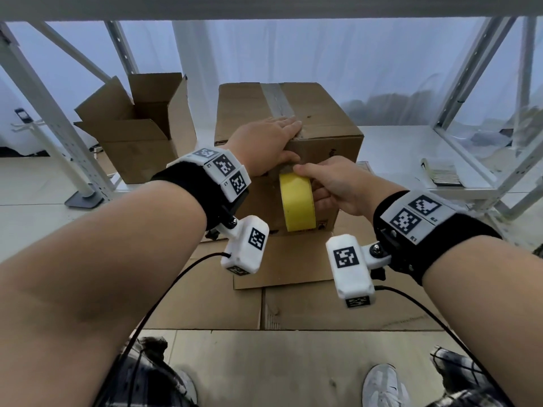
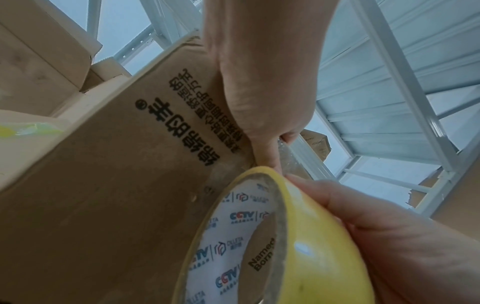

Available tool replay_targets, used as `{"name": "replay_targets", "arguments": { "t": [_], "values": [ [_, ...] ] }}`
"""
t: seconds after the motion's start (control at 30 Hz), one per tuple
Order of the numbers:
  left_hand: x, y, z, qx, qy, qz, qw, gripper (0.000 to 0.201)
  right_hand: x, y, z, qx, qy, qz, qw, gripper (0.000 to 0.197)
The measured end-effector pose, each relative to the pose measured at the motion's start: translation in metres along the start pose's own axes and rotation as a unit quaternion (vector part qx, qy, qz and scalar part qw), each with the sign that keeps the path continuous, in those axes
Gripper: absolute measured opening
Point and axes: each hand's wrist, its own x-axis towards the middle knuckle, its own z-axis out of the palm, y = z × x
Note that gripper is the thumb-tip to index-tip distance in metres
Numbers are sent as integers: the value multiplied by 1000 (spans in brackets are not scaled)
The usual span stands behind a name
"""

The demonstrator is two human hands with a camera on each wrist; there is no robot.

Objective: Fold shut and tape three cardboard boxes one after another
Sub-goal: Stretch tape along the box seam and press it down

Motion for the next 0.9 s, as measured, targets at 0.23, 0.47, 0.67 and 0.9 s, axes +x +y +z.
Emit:
{"name": "replay_targets", "arguments": {
  "t": [0.23,0.47,0.67,0.9],
  "values": [
    [-2,-2,2,-12,27,8,1000,68,2,9,6,-10,8,50,999,41],
    [-6,4,11,35,70,2,997,84,7,11,-1,-12,-2,42,999,41],
    [-4,3,8,36,62,4,997,81,6,9,-18,-98,22,-18,995,38],
    [-12,0,3,-9,72,43,996,57,11,-16,-38,-272,377,-275,842,19]
  ]
}}
